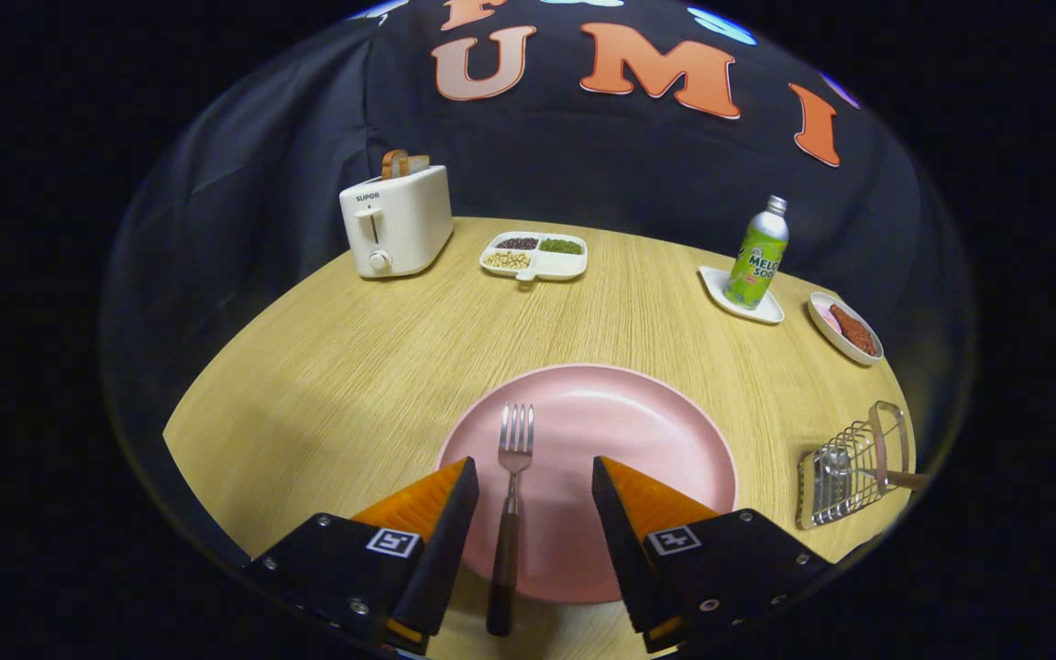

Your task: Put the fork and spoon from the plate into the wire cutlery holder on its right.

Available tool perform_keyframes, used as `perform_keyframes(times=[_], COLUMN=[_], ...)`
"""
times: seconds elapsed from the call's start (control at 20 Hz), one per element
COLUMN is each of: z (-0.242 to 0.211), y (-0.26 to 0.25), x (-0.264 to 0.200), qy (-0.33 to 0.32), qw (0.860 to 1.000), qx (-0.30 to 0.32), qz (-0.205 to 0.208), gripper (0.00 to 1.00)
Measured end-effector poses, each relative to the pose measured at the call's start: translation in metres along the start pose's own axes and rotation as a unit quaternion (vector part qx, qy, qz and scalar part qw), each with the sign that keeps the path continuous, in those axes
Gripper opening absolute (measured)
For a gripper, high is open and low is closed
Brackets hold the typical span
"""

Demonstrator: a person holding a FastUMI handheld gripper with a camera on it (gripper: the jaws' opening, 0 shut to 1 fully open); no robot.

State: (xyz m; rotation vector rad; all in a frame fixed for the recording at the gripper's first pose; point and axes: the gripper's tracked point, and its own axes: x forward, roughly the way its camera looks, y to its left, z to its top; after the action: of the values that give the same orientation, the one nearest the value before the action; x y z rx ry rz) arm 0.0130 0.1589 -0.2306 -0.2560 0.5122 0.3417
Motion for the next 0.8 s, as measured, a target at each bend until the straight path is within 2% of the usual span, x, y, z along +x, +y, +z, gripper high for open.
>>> perform_keyframes(times=[0.25,0.5,0.75,0.8], z=[-0.013,-0.021,-0.026,-0.026], y=[0.005,0.009,0.007,0.007], x=[0.005,0.009,0.012,0.01], qy=[0.019,0.033,0.045,0.046], qw=[1.0,0.999,0.999,0.999], qx=[-0.006,-0.003,0.008,0.011], qz=[0.002,0.006,0.003,0.004], gripper=[0.45,0.31,0.11,0.1])
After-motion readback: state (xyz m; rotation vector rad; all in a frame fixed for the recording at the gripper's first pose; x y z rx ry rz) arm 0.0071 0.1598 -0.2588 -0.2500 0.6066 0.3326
